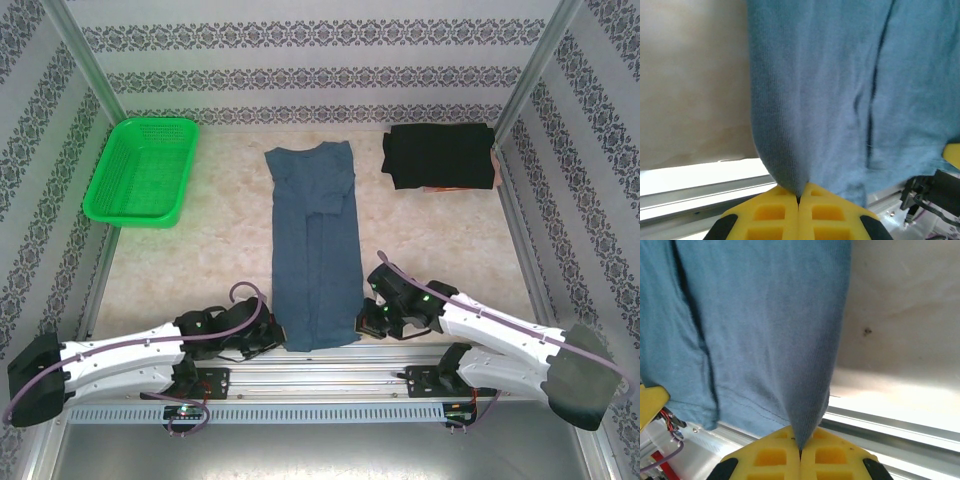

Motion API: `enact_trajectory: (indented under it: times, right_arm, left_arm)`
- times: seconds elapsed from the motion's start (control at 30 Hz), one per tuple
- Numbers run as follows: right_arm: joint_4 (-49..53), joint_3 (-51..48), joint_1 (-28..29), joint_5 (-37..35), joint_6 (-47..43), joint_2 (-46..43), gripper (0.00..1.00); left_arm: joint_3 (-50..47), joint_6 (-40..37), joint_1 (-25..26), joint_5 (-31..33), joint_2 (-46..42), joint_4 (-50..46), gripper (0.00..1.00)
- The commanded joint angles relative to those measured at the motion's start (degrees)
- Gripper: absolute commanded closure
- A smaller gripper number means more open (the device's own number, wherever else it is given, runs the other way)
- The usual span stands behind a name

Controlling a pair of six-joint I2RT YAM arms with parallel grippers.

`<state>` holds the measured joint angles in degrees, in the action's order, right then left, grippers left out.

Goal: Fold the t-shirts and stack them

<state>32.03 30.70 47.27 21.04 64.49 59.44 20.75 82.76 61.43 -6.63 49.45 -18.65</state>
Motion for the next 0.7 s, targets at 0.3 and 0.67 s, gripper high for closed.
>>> enact_trajectory:
  times: [0.3,0.67]
  right_arm:
    - [8.9,15.9,-8.8,-3.7,-7.8,4.6,1.0]
    - [10.0,35.9,-19.2,0.5,-19.5,23.1,1.0]
  left_arm:
    - [9.4,-3.4,-12.3,-1.1,-2.1,-2.7,1.0]
    - [24.4,-18.3,-33.9,-17.3,14.0,-0.7,1.0]
